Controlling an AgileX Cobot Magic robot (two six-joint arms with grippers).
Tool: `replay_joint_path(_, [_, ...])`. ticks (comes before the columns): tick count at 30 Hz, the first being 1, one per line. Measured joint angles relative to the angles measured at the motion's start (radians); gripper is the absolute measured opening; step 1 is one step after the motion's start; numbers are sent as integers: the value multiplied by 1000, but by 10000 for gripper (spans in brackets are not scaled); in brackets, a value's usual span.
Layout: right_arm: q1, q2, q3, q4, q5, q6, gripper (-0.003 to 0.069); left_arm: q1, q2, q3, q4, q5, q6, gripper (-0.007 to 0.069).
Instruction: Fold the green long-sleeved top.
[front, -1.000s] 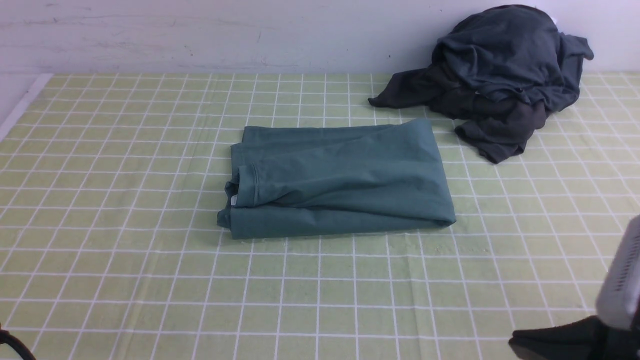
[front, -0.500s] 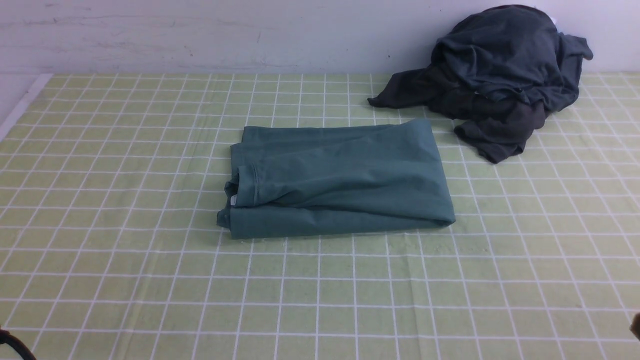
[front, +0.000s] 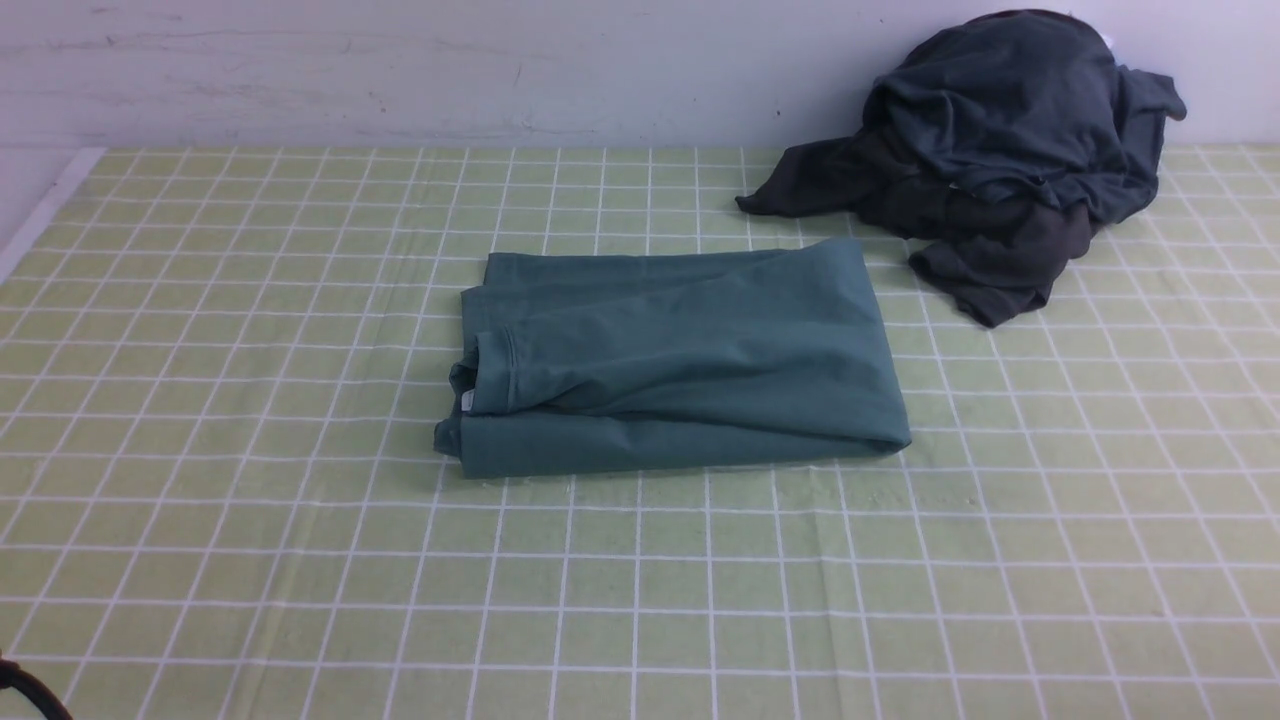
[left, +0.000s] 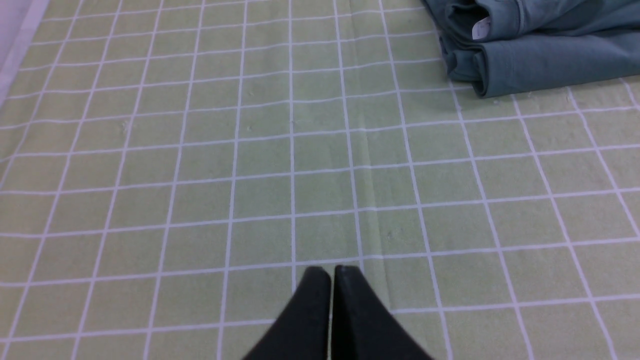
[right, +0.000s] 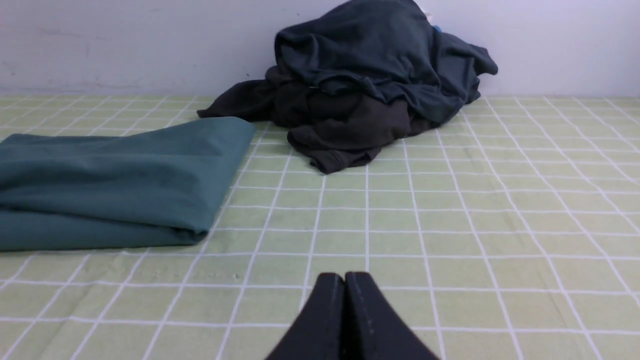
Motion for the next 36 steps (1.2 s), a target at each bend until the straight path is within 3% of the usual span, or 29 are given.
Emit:
replay_joint_path(9, [-4, -3, -2, 1, 83, 1, -14, 0, 0, 0, 0, 0, 0, -3])
replay_joint_path(36, [1, -3, -3, 1, 90, 2, -14, 0, 0, 0, 0, 1, 0, -3])
